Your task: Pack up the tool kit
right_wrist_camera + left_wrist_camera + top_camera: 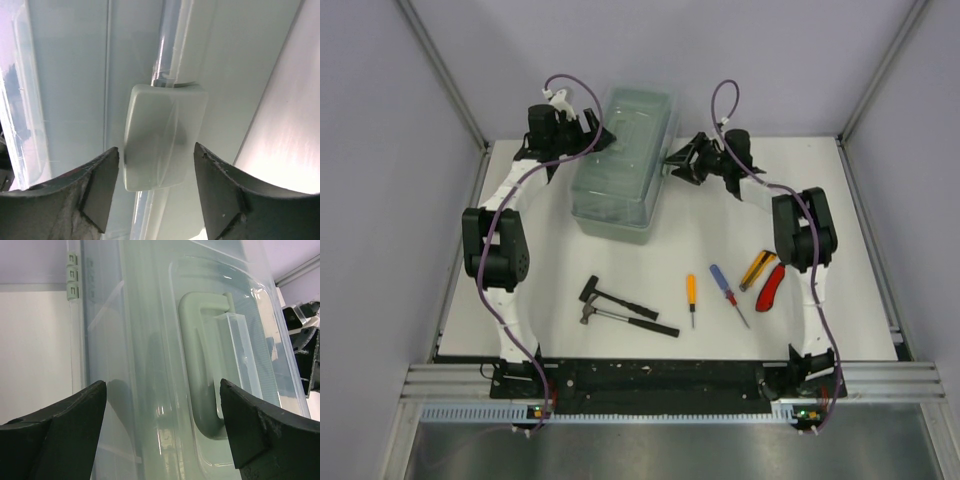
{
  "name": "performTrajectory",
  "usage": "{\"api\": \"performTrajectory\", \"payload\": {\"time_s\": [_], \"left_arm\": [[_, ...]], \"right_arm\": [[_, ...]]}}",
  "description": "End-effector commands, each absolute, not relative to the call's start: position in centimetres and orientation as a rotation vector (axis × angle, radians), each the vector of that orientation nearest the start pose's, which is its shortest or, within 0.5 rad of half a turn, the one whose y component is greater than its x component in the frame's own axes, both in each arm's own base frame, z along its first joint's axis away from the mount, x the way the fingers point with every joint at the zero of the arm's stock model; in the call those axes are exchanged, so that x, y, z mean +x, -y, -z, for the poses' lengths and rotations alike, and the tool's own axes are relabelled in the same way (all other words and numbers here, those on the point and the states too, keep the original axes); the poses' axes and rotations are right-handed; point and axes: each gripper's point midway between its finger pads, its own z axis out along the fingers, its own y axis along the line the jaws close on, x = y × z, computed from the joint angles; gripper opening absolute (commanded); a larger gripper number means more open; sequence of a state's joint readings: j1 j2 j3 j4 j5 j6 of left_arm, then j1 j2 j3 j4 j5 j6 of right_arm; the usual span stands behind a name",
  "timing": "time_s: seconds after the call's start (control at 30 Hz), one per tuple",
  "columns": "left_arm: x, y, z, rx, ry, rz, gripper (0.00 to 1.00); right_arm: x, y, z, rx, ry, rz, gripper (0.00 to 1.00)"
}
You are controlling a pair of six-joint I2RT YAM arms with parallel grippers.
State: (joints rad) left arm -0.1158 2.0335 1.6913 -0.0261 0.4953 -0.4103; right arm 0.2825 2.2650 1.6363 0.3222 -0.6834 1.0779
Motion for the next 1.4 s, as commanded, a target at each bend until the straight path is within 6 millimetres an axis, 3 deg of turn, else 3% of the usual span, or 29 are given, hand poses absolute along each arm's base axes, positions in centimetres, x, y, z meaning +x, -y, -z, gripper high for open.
{"api": "performTrajectory", "payload": {"time_s": [0.0, 0.07, 0.17, 0.33, 0.47, 0.73, 0.9, 1.1, 1.17, 1.37], "left_arm": [[41.3, 30.2, -8.4, 0.272, -2.537, 1.322, 0.92], [41.2, 30.2, -8.4, 0.275, -2.537, 1.329, 0.92], [41.0, 30.3, -8.4, 0.275, -2.538, 1.349, 0.93], [40.4, 30.6, -8.4, 0.283, -2.540, 1.408, 0.93], [40.0, 30.8, -8.1, 0.282, -2.550, 1.441, 0.93], [39.7, 31.3, -7.9, 0.287, -2.556, 1.468, 0.93], [39.4, 31.4, -7.5, 0.285, -2.568, 1.467, 0.93], [38.7, 31.7, -6.9, 0.291, -2.591, 1.447, 0.93], [38.6, 31.7, -6.7, 0.289, -2.597, 1.444, 0.92], [38.0, 32.0, -6.2, 0.294, -2.615, 1.443, 0.92]], "right_arm": [[45.0, -41.8, -17.2, -0.046, -2.070, -1.691, 0.77], [44.4, -41.9, -16.6, -0.056, -2.036, -1.749, 0.89], [43.7, -42.3, -17.8, -0.096, -1.919, -1.900, 0.99], [42.5, -42.0, -21.8, -0.115, -1.658, -2.176, 0.99], [41.3, -41.7, -24.6, -0.173, -1.524, -2.272, 0.99], [38.9, -43.1, -24.7, -0.325, -1.565, -2.264, 0.98], [38.6, -44.4, -23.5, -0.362, -1.685, -2.212, 0.64], [39.3, -45.9, -22.4, -0.364, -1.840, -2.040, 0.40], [39.6, -46.1, -22.4, -0.346, -1.861, -2.018, 0.26], [40.7, -46.4, -22.4, -0.281, -1.903, -1.948, 0.15]]}}
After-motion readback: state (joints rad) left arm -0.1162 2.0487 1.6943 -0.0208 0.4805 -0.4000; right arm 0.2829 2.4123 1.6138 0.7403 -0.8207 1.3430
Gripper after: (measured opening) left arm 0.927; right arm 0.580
